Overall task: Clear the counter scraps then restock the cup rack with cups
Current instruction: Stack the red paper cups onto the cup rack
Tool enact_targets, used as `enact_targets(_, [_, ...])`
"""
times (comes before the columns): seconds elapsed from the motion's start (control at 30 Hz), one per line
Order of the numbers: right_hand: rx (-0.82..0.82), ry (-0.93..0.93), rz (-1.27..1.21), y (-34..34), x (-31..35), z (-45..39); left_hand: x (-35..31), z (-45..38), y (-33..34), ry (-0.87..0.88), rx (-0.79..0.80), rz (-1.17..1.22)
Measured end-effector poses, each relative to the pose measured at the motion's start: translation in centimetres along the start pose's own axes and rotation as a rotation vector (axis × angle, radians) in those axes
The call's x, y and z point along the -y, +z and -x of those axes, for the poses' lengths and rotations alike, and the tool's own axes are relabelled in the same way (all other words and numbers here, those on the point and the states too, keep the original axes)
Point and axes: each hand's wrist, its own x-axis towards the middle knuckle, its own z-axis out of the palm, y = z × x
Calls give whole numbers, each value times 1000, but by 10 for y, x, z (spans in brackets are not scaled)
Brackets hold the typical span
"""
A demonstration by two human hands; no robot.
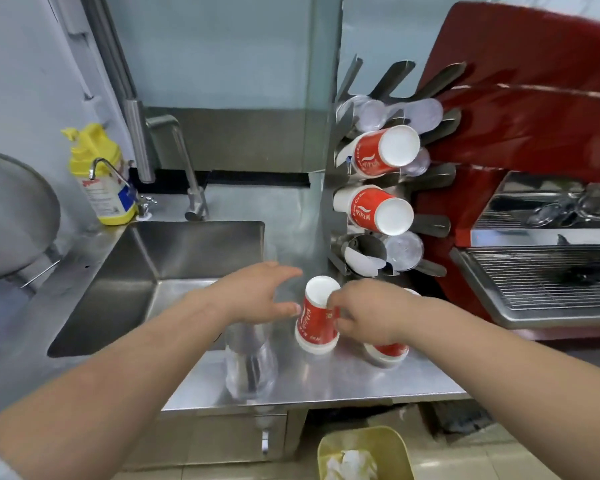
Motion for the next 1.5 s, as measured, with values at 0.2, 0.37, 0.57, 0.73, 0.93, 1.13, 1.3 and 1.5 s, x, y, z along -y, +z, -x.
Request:
enact_targets(0.2, [-224,137,-169,-3,-19,-14,-24,-35,4,-32,80,21])
enact_targets(0.37, [-175,145,-339,43,-18,-33,-31,-42,22,23,67,51])
enact_targets(0.57, [-235,237,-635,69,-10,-35,-25,-44,33,-2,22,184])
enact_targets(0.73, [-138,334,-670,91,-12,-41,-22,-47,39,-87,25,246])
enact_targets(0.93, [-126,364,-764,105,-13,-47,-21,-46,38,-92,9,252])
enact_targets(1.13, [-185,349,-776,97,-12,-53,-23,-41,25,-64,-30,280])
enact_targets(1.3, [-209,331,-787,86,-12,-50,-22,-38,16,-64,-50,307])
enact_targets(1.5, [-264,299,-823,67,-10,-40,-28,-33,2,-32,-74,327])
